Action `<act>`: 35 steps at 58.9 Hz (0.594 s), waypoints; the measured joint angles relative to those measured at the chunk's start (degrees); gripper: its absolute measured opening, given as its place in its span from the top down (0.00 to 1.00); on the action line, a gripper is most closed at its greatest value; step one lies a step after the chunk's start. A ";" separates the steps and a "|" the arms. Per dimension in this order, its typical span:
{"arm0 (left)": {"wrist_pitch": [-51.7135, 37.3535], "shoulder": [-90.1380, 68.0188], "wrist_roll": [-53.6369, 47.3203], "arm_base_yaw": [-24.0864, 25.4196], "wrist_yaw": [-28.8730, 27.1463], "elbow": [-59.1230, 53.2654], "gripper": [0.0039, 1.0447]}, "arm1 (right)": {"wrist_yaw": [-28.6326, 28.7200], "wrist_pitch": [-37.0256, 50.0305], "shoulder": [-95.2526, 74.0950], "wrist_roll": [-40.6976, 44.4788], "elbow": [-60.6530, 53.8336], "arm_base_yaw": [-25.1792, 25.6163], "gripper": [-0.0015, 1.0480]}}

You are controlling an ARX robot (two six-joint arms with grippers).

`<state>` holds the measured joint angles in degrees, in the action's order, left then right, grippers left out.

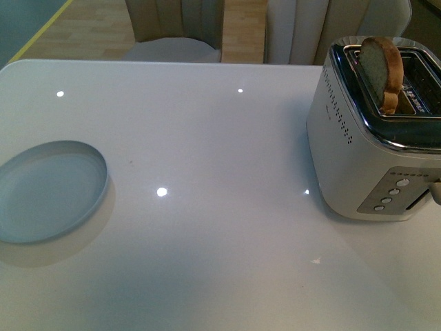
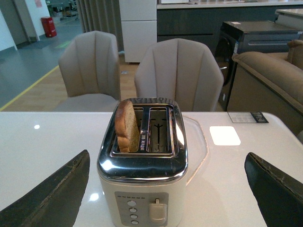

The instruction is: Left arm holds plate, right arm toasts bread

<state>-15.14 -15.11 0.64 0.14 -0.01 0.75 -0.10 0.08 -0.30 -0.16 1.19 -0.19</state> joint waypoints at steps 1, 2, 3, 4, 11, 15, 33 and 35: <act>0.17 0.17 0.00 0.00 0.02 0.00 0.98 | 0.00 0.00 0.00 0.00 0.00 0.00 0.08; 0.59 0.61 -0.02 0.00 0.00 0.00 0.98 | 0.00 0.00 0.00 0.00 0.00 0.00 0.08; 0.85 0.85 0.00 0.00 0.00 0.00 0.98 | 0.00 0.00 0.00 0.00 0.00 0.00 0.08; 1.29 1.29 0.00 0.00 0.00 0.00 0.98 | 0.00 0.00 0.00 0.00 0.00 0.00 0.08; 3.34 3.37 0.00 0.00 0.00 0.00 0.98 | 0.00 0.00 0.00 0.00 0.00 0.00 0.08; 4.28 4.33 0.00 0.00 0.00 0.00 0.98 | 0.00 0.00 0.00 0.00 0.00 0.00 0.08; 15.06 14.73 -0.02 0.00 0.00 0.00 0.98 | 0.00 0.00 0.02 0.00 0.00 0.00 0.08; 15.06 14.73 -0.02 0.00 0.00 0.00 0.98 | 0.00 0.00 0.02 0.00 0.00 0.00 0.08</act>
<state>-0.08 -0.38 0.62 0.14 -0.01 0.75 -0.10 0.08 -0.27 -0.16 1.19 -0.19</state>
